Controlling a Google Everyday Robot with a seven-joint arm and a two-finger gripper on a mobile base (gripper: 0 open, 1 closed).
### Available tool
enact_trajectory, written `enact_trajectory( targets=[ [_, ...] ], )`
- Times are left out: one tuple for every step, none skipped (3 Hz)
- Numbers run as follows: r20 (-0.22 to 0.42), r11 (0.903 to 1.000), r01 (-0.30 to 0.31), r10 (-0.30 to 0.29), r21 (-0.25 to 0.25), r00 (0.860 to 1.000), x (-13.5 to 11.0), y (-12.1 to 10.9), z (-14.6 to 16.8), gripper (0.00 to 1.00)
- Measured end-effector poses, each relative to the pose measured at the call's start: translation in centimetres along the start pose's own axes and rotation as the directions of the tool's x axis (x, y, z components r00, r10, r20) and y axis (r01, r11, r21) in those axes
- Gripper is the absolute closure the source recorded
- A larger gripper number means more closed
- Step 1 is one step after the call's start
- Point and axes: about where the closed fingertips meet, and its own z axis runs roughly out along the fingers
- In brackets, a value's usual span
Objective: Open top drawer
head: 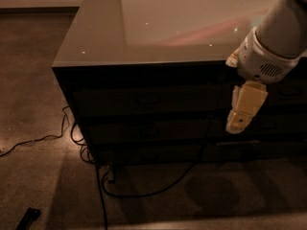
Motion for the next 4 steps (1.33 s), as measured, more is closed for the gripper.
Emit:
enact_trajectory(
  targets=[
    [0.000, 1.0000, 0.000, 0.000, 0.000, 1.000, 0.0, 0.0, 0.0, 0.00],
    [0.004, 0.9987, 0.049, -0.049, 0.016, 0.999, -1.9, -1.0, 2.4, 0.00],
    [0.065, 0.9902, 0.139, -0.137, -0.018, 0.988, -6.0, -3.0, 6.4, 0.00],
    [0.091, 0.9617, 0.259, -0.252, -0.088, 0.964, -9.6, -4.7, 12.3, 0.00]
  ],
)
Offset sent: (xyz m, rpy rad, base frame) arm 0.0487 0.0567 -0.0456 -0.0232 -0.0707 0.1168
